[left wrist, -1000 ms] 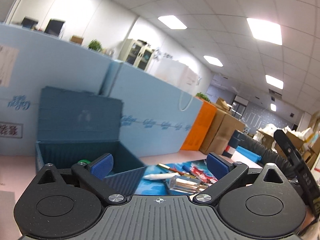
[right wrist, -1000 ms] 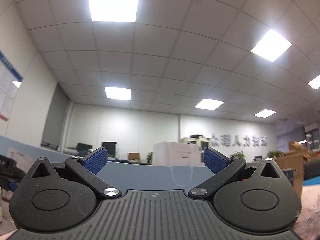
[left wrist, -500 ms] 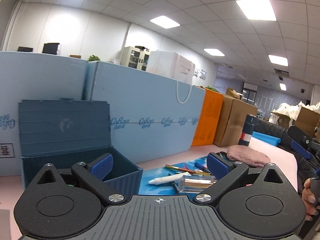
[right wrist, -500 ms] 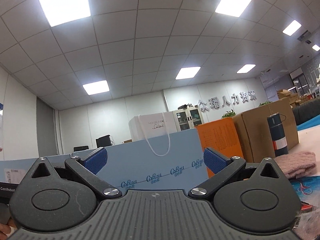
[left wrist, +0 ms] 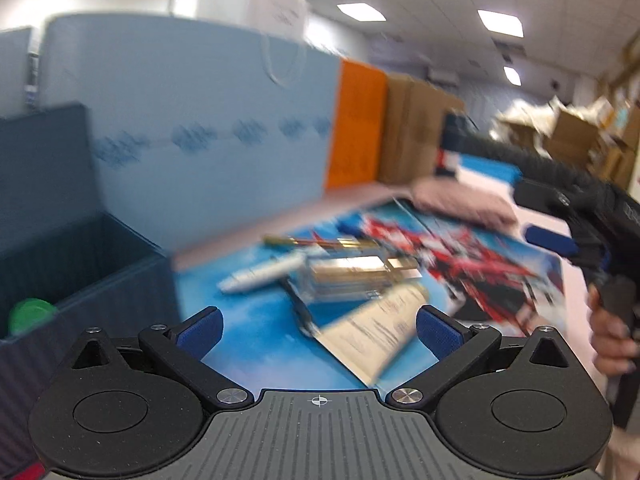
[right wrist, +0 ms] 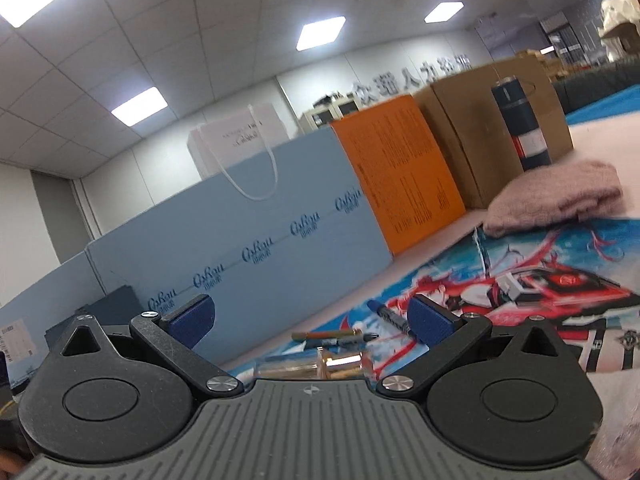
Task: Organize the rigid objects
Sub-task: 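Move the left gripper onto the white hand-cream tube and close on it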
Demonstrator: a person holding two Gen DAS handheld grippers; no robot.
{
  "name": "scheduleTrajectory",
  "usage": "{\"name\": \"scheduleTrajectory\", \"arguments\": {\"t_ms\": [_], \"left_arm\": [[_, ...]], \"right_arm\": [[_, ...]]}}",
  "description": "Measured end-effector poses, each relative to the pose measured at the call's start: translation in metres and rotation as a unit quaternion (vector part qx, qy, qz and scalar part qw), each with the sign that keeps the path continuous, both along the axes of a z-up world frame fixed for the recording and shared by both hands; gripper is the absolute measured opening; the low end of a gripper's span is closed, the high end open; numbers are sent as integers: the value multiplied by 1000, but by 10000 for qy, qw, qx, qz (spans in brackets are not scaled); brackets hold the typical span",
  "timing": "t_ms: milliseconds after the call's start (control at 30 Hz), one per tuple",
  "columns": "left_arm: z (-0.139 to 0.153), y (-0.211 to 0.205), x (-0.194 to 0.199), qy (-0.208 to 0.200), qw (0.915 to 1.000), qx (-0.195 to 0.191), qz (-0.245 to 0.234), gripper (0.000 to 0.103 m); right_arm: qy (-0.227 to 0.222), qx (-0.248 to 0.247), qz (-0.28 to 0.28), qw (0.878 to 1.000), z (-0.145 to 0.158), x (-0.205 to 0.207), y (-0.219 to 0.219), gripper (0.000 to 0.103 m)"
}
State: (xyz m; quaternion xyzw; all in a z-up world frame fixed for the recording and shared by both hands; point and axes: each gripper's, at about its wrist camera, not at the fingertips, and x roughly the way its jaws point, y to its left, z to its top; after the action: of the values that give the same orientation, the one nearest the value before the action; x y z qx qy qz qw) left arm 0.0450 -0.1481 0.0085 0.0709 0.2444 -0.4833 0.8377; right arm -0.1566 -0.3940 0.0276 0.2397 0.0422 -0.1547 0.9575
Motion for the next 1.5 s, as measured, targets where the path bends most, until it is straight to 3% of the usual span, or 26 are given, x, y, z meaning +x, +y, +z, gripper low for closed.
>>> {"name": "scheduleTrajectory", "arguments": {"t_ms": [200, 333, 533, 800, 1033, 1233, 1300, 1367, 1500], "left_arm": [[-19, -49, -7, -445, 9960, 701, -317, 103], [-29, -72, -7, -770, 9860, 1051, -1045, 103], [-36, -90, 14, -603, 9828, 1200, -1269, 103], [-44, -109, 32, -64, 9752, 1305, -1785, 103], [-47, -111, 30, -95, 9756, 1260, -1796, 102], [-45, -107, 19, -122, 9829, 1127, -1450, 85], [-43, -106, 16, -114, 9852, 1101, -1311, 66], [-41, -105, 15, -78, 9876, 1066, -1153, 56], [-41, -102, 10, -74, 9894, 1037, -1016, 52]], "right_arm": [[164, 664, 303, 9972, -19, 17, -19, 103], [-190, 889, 454, 9948, -25, 22, -18, 103], [-680, 939, 934, 9889, -32, 22, -9, 103], [-512, 954, 1016, 9889, -37, 28, -9, 103], [-490, 1091, 915, 9886, -42, 27, -13, 103], [-453, 1159, 856, 9885, -44, 27, -15, 103], [-452, 1178, 822, 9886, -45, 26, -16, 103], [-441, 1224, 803, 9882, -46, 26, -17, 103], [-375, 1304, 818, 9874, -48, 27, -18, 103]]}}
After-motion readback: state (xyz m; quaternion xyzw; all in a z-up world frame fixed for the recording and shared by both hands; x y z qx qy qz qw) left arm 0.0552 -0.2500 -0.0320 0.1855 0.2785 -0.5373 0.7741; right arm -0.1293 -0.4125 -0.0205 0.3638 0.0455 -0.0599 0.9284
